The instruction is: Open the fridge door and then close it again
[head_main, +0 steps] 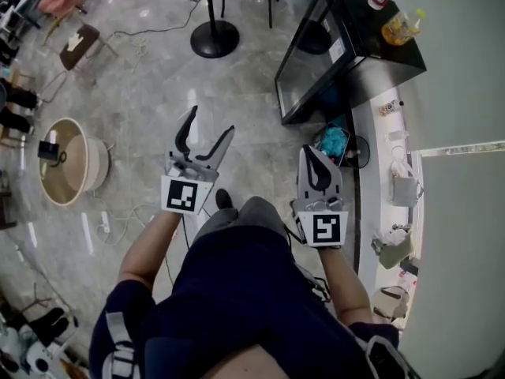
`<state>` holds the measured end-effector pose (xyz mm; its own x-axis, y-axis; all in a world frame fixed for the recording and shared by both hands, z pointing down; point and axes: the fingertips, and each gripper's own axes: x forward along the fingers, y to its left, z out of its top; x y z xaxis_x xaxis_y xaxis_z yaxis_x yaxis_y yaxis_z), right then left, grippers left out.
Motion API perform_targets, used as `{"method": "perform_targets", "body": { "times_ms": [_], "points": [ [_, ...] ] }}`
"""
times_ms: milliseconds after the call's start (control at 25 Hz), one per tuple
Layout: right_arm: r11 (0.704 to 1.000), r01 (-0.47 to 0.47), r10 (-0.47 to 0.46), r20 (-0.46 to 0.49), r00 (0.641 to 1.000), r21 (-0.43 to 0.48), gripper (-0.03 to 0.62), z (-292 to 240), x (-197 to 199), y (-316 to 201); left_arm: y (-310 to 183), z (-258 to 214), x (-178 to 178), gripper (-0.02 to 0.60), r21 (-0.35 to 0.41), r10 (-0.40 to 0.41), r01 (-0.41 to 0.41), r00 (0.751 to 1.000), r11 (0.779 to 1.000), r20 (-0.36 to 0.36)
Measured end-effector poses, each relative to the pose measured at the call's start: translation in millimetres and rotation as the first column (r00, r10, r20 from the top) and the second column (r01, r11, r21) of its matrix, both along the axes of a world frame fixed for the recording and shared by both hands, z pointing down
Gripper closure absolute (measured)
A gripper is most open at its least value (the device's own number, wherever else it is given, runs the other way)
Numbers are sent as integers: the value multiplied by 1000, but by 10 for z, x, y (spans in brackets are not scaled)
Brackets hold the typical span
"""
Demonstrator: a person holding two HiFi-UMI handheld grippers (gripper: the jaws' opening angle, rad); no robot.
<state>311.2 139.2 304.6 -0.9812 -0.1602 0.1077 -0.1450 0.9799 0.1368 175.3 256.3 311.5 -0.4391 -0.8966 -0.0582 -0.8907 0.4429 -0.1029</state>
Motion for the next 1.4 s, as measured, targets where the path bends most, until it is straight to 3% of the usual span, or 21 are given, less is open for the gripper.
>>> {"method": "perform_targets", "body": {
  "times_ms": [520,880,1040,1200,1280,1400],
  "points": [
    [993,-113,112,-35,993,-43,576,448,-1558,-1253,-1810,251,-1652,262,-21,186,-185,981,982,48],
    [973,-224,221,-61,973,-52,576,675,-2241,-1977,-3005,461,-2419,262,-40,346,-345,938,938,31],
    [951,-307,305,-50,951,-36,576,758,-2460,-2214,-3516,672,-2657,262,-64,459,-456,888,888,34],
    [915,-403,401,-65,914,-21,576,882,-2825,-2367,-3944,972,-3006,262,-93,568,-564,822,821,36],
    [873,-486,483,-73,873,-32,576,960,-3078,-2467,-4192,1154,-3208,262,-113,630,-625,776,773,22],
    [777,-628,622,-95,777,-49,576,1064,-3435,-2597,-4554,1361,-3425,262,-111,718,-716,695,689,-29]
  ]
}}
